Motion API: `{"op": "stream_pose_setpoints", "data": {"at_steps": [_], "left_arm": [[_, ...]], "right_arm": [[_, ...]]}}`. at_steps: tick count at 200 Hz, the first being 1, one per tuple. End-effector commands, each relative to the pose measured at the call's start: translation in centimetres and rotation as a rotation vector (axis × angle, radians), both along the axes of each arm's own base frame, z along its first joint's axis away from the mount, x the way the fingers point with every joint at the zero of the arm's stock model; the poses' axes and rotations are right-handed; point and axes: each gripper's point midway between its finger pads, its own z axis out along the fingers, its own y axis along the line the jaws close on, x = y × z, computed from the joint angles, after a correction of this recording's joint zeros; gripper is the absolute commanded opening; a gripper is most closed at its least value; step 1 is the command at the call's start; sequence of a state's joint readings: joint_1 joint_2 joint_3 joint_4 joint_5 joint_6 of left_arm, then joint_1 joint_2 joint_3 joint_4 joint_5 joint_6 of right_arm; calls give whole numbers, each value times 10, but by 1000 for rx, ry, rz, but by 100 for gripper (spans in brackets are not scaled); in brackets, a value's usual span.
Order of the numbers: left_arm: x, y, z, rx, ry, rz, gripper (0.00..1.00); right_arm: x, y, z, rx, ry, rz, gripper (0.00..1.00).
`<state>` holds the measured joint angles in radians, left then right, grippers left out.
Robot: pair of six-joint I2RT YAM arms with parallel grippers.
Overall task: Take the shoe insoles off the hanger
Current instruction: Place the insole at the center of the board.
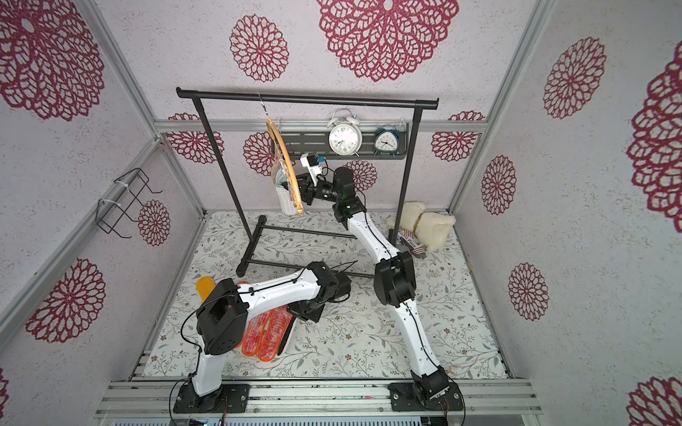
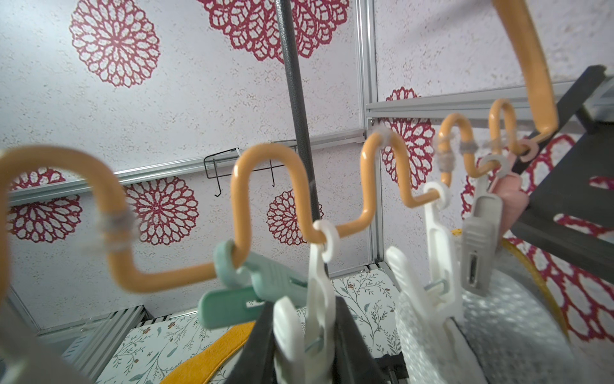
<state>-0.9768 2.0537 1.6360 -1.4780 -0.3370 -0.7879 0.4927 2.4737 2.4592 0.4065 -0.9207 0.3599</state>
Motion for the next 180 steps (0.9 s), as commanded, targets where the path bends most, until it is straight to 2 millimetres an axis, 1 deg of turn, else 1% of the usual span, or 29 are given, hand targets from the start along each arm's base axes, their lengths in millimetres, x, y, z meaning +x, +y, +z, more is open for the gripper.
{"op": "stream_pose_setpoints", "data": {"at_steps": [1, 28, 45, 52, 64, 86, 91, 98, 103, 117, 128, 147, 150, 154, 159, 170, 180], "left_arm": [[4, 2, 0, 25, 5, -24, 7], [12, -17, -24, 17, 28, -56, 7], [18, -25, -33, 18, 30, -67, 9], [19, -27, -37, 16, 36, -69, 11], [21, -29, -43, 21, 41, -65, 18], [25, -27, -52, 22, 45, -51, 26], [26, -27, -53, 17, 47, -44, 29], [27, -27, -55, 5, 48, -32, 35], [27, -29, -56, -10, 50, -25, 38], [28, -38, -55, -66, 46, -13, 43], [29, -49, -52, -134, 46, -9, 48], [30, -67, -43, -240, 37, -11, 59], [30, -69, -41, -254, 34, -12, 62], [30, -71, -38, -271, 30, -13, 69], [30, -71, -36, -285, 28, -13, 73], [28, -72, -30, -313, 28, -16, 74], [27, -66, -23, -321, 12, -12, 74]], "right_arm": [[0, -11, 10, -7, 23, 9, 2], [1, -13, 9, -5, 23, 7, 2], [2, -13, 9, -4, 24, 7, 2], [3, -14, 8, -5, 27, 6, 2], [3, -14, 8, -6, 27, 6, 2], [3, -15, 7, -8, 32, 7, 2], [4, -15, 7, -9, 33, 7, 2], [3, -15, 7, -8, 32, 6, 2], [4, -16, 7, -7, 31, 5, 2], [4, -16, 8, -6, 32, 3, 2], [5, -17, 7, -7, 33, 2, 2], [6, -17, 7, -6, 32, 0, 2], [5, -18, 8, -5, 32, -1, 3], [5, -18, 8, -6, 34, -1, 3], [6, -18, 7, -7, 34, -1, 3], [6, -17, 7, -8, 34, -1, 3], [6, -18, 7, -10, 37, -3, 4]]}}
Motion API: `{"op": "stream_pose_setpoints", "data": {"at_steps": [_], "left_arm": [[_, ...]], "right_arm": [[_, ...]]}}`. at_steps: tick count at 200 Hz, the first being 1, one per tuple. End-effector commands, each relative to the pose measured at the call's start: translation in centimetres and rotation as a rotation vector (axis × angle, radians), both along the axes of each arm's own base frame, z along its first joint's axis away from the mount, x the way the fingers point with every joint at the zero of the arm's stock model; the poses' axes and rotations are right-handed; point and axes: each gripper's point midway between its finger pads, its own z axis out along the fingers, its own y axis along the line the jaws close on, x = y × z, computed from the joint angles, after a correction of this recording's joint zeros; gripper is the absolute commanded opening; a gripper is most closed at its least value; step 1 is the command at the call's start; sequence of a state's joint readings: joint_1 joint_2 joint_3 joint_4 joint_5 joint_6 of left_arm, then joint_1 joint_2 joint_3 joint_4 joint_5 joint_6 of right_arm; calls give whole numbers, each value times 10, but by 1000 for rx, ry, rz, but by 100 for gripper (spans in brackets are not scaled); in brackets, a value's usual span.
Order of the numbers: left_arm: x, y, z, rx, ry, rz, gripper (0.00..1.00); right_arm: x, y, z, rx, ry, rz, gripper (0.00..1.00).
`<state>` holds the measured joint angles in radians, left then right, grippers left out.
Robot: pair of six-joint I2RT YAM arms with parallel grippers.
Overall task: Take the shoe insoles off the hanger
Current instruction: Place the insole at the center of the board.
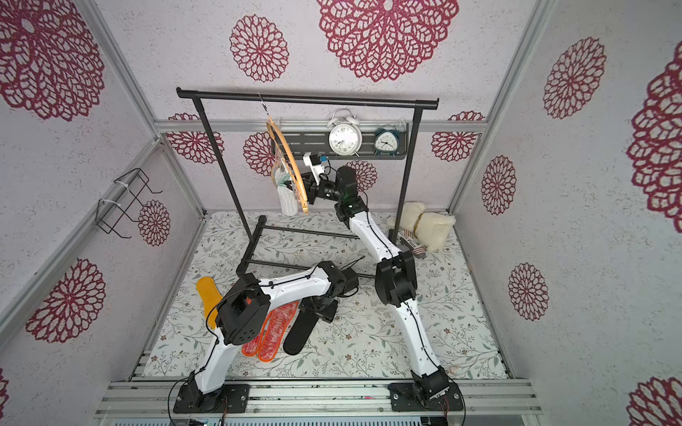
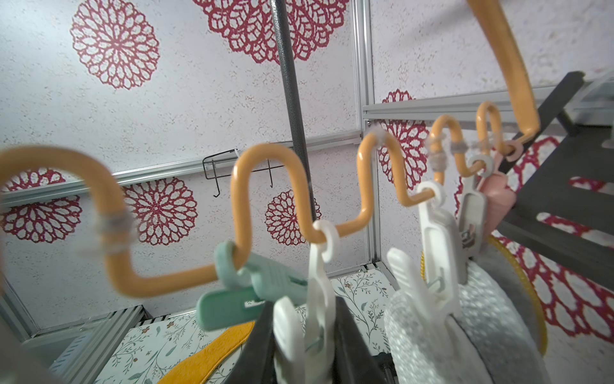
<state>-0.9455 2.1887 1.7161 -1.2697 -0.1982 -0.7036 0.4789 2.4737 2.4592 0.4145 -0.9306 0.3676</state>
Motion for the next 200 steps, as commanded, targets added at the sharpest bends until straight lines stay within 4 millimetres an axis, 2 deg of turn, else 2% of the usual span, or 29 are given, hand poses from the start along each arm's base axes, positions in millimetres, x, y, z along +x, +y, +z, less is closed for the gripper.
{"op": "stream_pose_setpoints", "data": {"at_steps": [1, 22, 25, 31, 48, 66, 76, 112, 123, 142, 163, 200], "left_arm": [[3, -10, 25, -127, -40, 9, 74], [0, 4, 41, -152, -91, 21, 74], [-1, 6, 53, -178, -115, 20, 74], [-3, 10, 60, -196, -134, 24, 74], [-13, 26, 72, -240, -177, 48, 74], [-21, 48, 79, -293, -224, 84, 70], [-22, 72, 77, -279, -261, 132, 68], [4, 152, 90, -428, -388, 394, 68], [15, 173, 101, -482, -450, 459, 69], [35, 210, 119, -548, -550, 546, 71], [49, 234, 128, -591, -603, 573, 71], [52, 250, 119, -595, -585, 533, 71]], "right_arm": [[2, -11, 6, -13, 38, 0, 4], [4, -12, 5, -14, 40, -5, 5], [3, -11, 6, -14, 39, -5, 6], [4, -11, 5, -14, 43, -9, 6], [5, -12, 5, -16, 45, -13, 8], [9, -14, 2, -26, 52, -31, 10], [8, -14, 2, -32, 48, -33, 10], [15, -16, -6, -67, 63, -74, 19], [17, -17, -7, -78, 67, -92, 22], [21, -19, -11, -96, 73, -117, 34], [22, -20, -11, -111, 72, -139, 53], [21, -23, -22, -182, 82, -168, 57]]}}
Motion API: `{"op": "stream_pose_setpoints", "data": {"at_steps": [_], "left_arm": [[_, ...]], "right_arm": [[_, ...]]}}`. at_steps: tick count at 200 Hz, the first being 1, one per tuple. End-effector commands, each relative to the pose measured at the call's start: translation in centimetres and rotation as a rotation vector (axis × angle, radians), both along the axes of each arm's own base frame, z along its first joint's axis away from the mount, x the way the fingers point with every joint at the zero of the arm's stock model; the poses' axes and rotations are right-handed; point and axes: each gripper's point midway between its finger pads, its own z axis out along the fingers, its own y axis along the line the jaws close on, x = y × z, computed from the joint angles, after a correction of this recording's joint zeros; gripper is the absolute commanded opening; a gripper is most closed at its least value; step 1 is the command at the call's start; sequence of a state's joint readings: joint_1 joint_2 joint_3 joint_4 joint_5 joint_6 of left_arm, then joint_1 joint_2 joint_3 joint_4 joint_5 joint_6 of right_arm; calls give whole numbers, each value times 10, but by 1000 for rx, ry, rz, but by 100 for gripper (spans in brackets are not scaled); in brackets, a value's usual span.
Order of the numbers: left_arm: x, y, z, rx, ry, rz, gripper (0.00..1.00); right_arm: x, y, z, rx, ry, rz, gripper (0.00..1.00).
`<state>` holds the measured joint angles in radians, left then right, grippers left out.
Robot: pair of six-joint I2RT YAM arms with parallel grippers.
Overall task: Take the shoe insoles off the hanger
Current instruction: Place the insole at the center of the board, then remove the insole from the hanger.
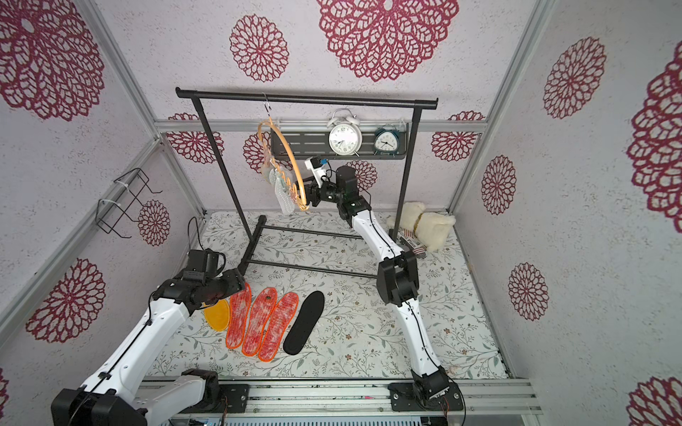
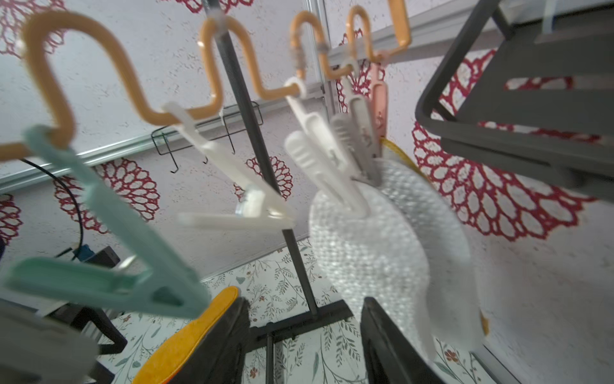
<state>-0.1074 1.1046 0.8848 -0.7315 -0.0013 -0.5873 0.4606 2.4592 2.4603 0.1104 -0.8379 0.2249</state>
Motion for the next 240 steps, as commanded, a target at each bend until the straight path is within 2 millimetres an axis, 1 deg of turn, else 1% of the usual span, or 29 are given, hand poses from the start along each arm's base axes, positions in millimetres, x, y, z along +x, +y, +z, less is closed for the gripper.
{"op": "stream_pose_setpoints", "data": {"at_steps": [1, 15, 19, 24, 31, 39, 44, 49, 52, 59, 71, 76, 80, 81, 98, 100, 103, 105, 120, 142, 147, 152, 178, 183, 196, 209, 216, 230, 240], "left_arm": [[6, -3, -4, -14, -26, -103, 71], [6, -1, -8, -21, -28, -104, 71], [7, -1, -8, -22, -31, -107, 71], [8, -2, -7, -29, -33, -110, 71], [10, -3, -6, -36, -39, -113, 71], [11, -3, -7, -43, -42, -116, 71], [12, -4, -7, -49, -46, -118, 71], [12, -4, -7, -53, -46, -118, 71], [13, -4, -7, -54, -47, -118, 71], [13, -4, -7, -58, -49, -121, 71], [13, -5, -5, -62, -62, -131, 71], [14, -4, -3, -62, -71, -132, 71], [14, -5, -2, -63, -80, -136, 71], [14, -5, -2, -63, -82, -137, 71], [15, -6, 4, -60, -130, -153, 72], [15, -6, 5, -58, -137, -155, 72], [16, -5, 6, -55, -148, -157, 73], [15, -5, 5, -53, -150, -158, 73], [16, -4, 12, -35, -205, -166, 74], [17, 0, 20, 8, -277, -174, 75], [18, 1, 20, 15, -288, -175, 75], [19, 1, 21, 21, -298, -176, 76], [23, 2, 21, 38, -346, -183, 76], [23, 2, 21, 43, -359, -184, 76], [23, 1, 25, 48, -402, -189, 77], [20, 1, 28, 52, -438, -192, 78], [19, 1, 29, 56, -455, -198, 79], [18, -2, 32, 57, -483, -216, 79], [18, -4, 32, 53, -487, -224, 79]], "right_arm": [[-6, -12, 21, -41, -43, -40, 57], [-9, -14, 10, -77, -23, -53, 57], [-13, -14, 9, -86, -27, -52, 57], [-15, -15, -1, -102, -17, -53, 57], [-22, -19, -3, -112, -23, -66, 57], [-28, -26, -5, -112, -31, -96, 58], [-31, -31, -16, -117, -17, -113, 58], [-37, -38, -12, -107, -25, -131, 58], [-39, -42, -21, -111, -9, -144, 58], [-48, -52, -24, -101, 0, -170, 58], [-69, -66, -45, -121, 27, -186, 58], [-78, -73, -47, -128, 24, -200, 58], [-86, -80, -56, -142, 33, -213, 58], [-90, -82, -66, -154, 51, -215, 58], [-125, -111, -92, -189, 62, -272, 58], [-127, -114, -90, -187, 54, -283, 58], [-134, -120, -101, -201, 67, -297, 58], [-137, -124, -99, -199, 59, -306, 58], [-167, -154, -125, -249, 72, -377, 59], [-206, -200, -152, -309, 57, -510, 62], [-214, -209, -153, -313, 40, -540, 63], [-221, -220, -163, -333, 41, -573, 64], [-254, -267, -181, -379, -21, -733, 70], [-257, -275, -181, -380, -27, -771, 74], [-263, -300, -175, -369, -59, -888, 77], [-272, -312, -178, -390, -110, -925, 78], [-277, -320, -187, -415, -112, -953, 80], [-274, -337, -174, -347, -128, -1070, 82], [-273, -339, -180, -385, -120, -1071, 82]]}}
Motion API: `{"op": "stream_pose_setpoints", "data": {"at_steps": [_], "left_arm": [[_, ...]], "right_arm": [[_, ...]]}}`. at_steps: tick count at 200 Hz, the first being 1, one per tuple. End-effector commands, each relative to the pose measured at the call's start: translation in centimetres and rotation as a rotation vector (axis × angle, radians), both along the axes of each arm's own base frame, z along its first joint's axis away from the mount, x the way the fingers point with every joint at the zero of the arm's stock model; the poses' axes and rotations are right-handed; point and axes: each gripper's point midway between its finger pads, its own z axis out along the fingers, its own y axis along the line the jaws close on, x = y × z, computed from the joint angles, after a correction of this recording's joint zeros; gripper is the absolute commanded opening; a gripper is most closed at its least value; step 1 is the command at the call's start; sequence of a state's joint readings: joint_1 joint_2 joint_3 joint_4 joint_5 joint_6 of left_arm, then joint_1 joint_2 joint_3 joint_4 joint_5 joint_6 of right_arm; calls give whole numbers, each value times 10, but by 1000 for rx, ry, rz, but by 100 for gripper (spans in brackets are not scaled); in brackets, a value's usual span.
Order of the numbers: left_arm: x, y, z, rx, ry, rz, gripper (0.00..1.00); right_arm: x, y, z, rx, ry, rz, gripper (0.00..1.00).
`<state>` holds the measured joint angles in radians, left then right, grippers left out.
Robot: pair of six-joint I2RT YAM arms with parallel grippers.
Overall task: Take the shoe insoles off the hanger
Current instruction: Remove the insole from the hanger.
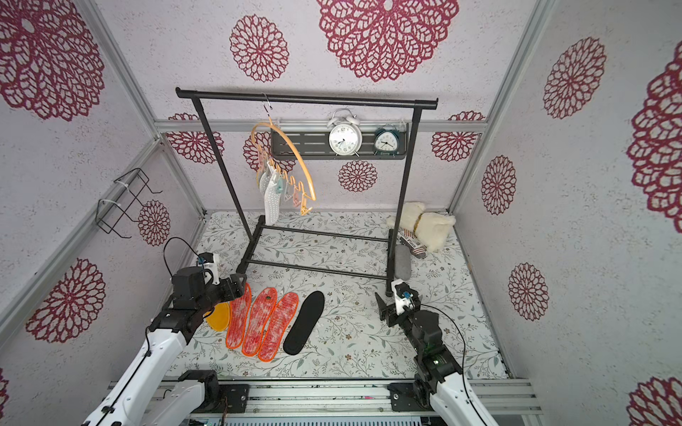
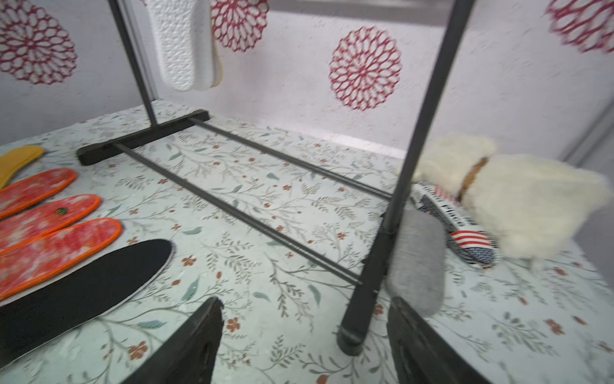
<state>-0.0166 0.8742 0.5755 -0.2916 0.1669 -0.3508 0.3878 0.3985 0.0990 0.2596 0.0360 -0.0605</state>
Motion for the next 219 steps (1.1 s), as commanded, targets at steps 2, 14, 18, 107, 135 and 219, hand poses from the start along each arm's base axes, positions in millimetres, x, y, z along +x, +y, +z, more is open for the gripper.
{"op": "stream_pose_setpoints", "data": {"at_steps": [2, 14, 18, 107, 135, 219], "left_arm": [[9, -2, 21, 18, -109, -25, 79], [8, -3, 20, 13, -104, -33, 79], [8, -5, 20, 7, -105, -39, 79], [9, -29, 17, -9, -101, -126, 75], [8, -33, 15, -7, -96, -126, 76], [70, -51, 56, 19, -242, -234, 75]], "right_arm": [[7, -30, -7, -65, 7, -163, 82], [9, -35, -14, -71, 33, -197, 82], [10, -36, -15, -76, 36, -200, 82], [10, -37, -37, 5, 88, -225, 84], [10, -37, -38, 3, 94, -227, 84], [12, -35, -39, -2, 105, -220, 85]]}}
